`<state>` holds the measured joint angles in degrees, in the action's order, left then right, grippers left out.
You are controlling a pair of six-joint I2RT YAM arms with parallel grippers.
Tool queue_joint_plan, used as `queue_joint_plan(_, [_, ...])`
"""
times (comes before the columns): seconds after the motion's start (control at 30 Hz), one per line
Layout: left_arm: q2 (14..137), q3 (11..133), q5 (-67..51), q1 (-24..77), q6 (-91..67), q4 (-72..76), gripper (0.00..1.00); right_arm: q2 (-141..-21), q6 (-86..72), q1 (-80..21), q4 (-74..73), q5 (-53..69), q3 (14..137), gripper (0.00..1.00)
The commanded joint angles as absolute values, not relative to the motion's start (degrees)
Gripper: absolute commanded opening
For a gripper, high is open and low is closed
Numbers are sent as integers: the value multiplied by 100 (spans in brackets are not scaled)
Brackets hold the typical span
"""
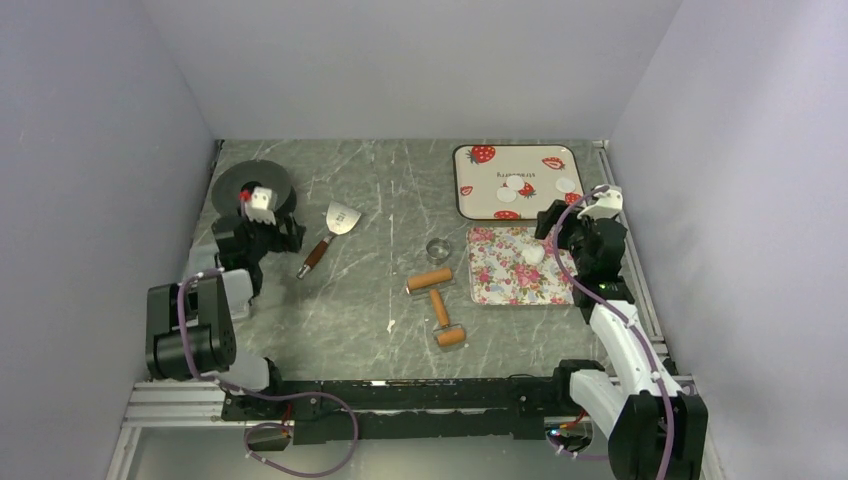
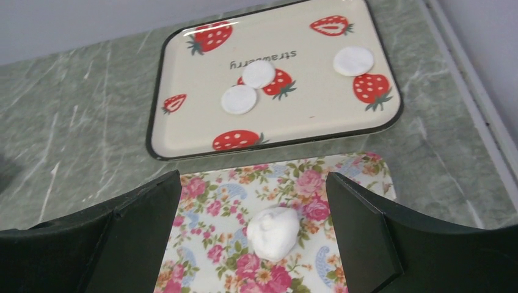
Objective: Roll out the dumpling wrappers from the dough
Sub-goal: Pick up the rolling pin from the center of the board.
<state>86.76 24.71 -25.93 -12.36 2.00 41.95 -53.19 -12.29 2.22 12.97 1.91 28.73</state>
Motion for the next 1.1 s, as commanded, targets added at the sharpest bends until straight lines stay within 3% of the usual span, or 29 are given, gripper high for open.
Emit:
queue_joint_plan(0.0, [8068, 3668, -3472, -1263, 740, 2356, 81, -5148, -1305, 238, 858, 783, 3299, 93])
queue_joint_plan(0.13, [7908, 4634, -4609, -893, 1989, 8, 74, -5081, -1269, 241, 546, 1136, 3485, 93])
queue_joint_plan(0.23, [7969, 5702, -5108, -107, 3802, -2445, 79, -4992, -1255, 242, 428, 1478, 3551, 93])
queue_joint_plan(0.4, [8739, 7548, -4348, 2076, 5854, -5254, 84, -4898, -1443, 238, 471, 2018, 3552, 93])
queue_joint_plan(0.53, [9756, 8748, -3690, 3571, 6350, -5835, 82, -4857, -1586, 240, 530, 2280, 3437, 93])
queue_joint_plan(0.67, [11020, 9565, -2489, 4634, 7403, -6286, 72, -4766, -1708, 242, 551, 2383, 3312, 93])
queue_joint_plan(0.9, [12358, 10687, -2461, 5029, 8819, -7078, 70, -4654, -1676, 233, 596, 2603, 3155, 93])
queue_joint_plan(1.07, [12610, 10386, -2127, 5487, 8849, -6976, 65, -4695, -1667, 230, 704, 2664, 3083, 93])
